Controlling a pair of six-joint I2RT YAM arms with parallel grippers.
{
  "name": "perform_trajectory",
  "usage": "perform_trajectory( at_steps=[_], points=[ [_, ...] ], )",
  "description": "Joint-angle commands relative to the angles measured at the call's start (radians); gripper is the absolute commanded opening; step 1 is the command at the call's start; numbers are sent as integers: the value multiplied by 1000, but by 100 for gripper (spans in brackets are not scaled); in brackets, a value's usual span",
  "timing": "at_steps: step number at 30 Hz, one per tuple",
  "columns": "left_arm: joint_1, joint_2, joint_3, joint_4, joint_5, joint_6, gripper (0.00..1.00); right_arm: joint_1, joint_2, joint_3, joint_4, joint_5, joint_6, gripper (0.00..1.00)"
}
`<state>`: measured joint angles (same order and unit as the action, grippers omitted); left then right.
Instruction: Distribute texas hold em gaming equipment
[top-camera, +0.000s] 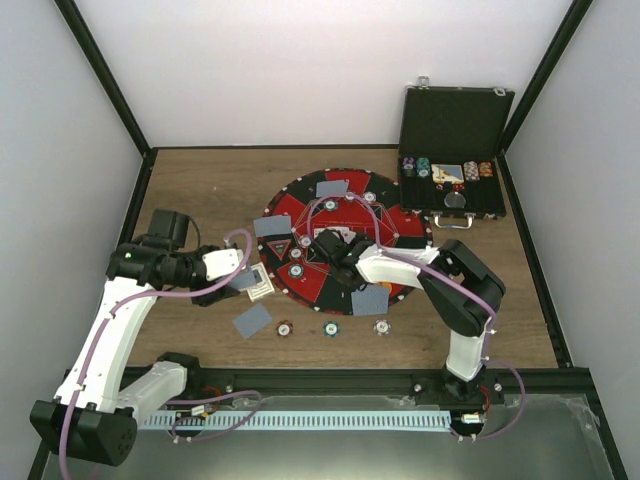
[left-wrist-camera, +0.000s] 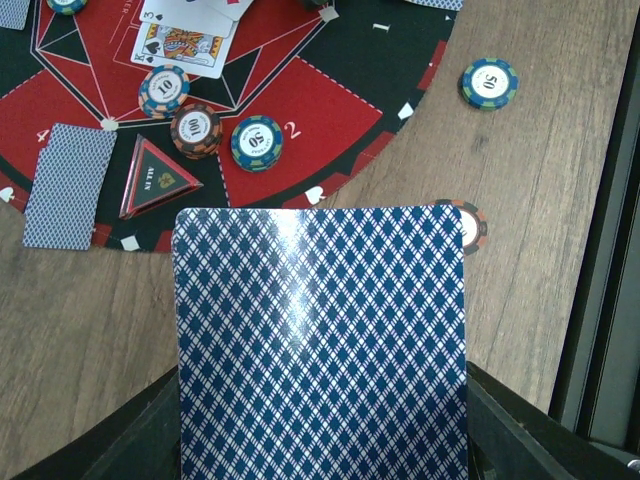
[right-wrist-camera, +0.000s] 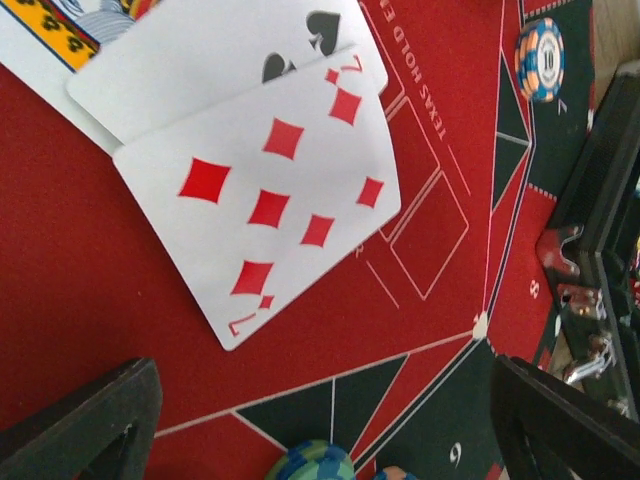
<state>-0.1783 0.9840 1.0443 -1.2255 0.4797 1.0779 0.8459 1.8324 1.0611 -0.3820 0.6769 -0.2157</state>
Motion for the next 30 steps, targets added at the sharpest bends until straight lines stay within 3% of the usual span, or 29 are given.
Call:
perform_trajectory(
  at_steps=[1, 6, 10, 15, 17, 22, 30],
  points=[
    [2, -18, 20, -14, 34, 10, 4, -16, -21, 82, -146, 15, 200, 92],
    [2, -26, 22, -19, 32, 8, 4, -42, -51, 150, -203, -152, 424, 86],
    [2, -30, 19, -19, 28, 10, 4, -67, -92, 158, -184, -424, 582, 71],
    [2, -30, 19, -20, 27, 11, 4, -107, -98, 105, -141, -644, 749, 48],
    [3, -30, 18, -18, 28, 10, 4, -117, -98, 72, -109, -694, 790, 37],
    [2, -31, 15, -17, 27, 10, 4, -159, -80, 7, -47, -762, 838, 27],
    [2, -35, 16, -16, 18, 13, 4, -239, -23, -4, -18, -749, 821, 22]
  ],
)
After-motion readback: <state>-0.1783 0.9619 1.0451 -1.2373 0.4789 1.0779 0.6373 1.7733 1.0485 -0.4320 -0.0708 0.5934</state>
